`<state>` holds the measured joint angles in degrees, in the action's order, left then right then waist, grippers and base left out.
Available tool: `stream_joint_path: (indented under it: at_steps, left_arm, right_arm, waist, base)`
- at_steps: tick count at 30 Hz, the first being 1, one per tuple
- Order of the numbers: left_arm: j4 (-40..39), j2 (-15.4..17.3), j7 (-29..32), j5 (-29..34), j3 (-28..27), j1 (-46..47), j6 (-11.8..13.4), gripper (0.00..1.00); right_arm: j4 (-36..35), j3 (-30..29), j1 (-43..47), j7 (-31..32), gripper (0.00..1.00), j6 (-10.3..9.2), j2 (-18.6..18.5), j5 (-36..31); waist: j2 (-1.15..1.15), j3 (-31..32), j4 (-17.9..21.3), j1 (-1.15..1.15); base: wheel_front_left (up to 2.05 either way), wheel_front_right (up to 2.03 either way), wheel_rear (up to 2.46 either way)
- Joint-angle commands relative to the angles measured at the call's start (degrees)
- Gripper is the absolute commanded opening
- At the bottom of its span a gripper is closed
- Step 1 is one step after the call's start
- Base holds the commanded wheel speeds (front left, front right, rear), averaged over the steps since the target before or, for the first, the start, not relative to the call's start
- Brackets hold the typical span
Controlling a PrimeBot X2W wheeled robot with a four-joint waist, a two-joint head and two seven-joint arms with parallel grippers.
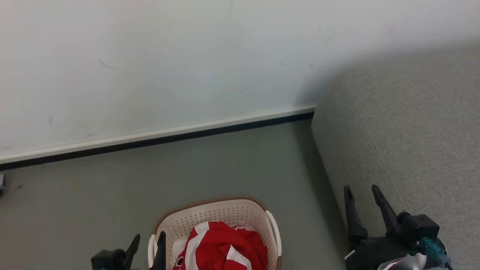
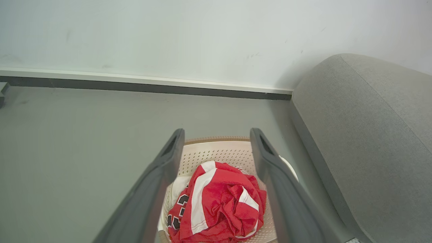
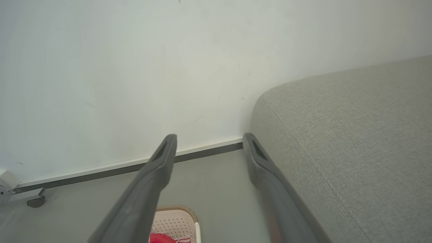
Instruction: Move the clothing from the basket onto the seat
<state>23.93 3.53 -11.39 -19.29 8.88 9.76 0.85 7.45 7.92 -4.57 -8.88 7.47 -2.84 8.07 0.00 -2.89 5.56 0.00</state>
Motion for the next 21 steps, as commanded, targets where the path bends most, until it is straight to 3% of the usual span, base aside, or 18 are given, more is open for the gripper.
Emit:
stream_joint_path:
  at_steps: [1, 11, 21]
  left_arm:
    - [1.0, 0.7, 0.6, 0.6, 0.5, 2.4, 0.1, 1.0]
    - [13.2, 3.8, 6.4, 6.4, 5.0, 19.3, -0.6, 1.0]
    - [24.2, 5.6, 6.8, 10.3, 8.5, 27.6, -0.4, 1.0]
  right_arm:
    - [-0.7, 0.3, -1.1, -0.7, 1.0, 0.04, -0.1, -0.8]
    - [-5.4, 0.9, -6.0, -4.5, 1.0, 0.04, 0.0, 1.0]
    - [-4.8, 3.6, -8.8, -6.3, 1.0, 0.04, 0.0, 4.8]
  waist:
    - [0.0, -8.1, 5.3, 0.0]
    - [0.0, -24.3, 10.4, 0.0]
    - [0.0, -31.8, 13.9, 0.0]
  base:
    - [0.0, 0.0, 0.0]
    - [0.0, 0.0, 0.0]
    - [0.0, 0.0, 0.0]
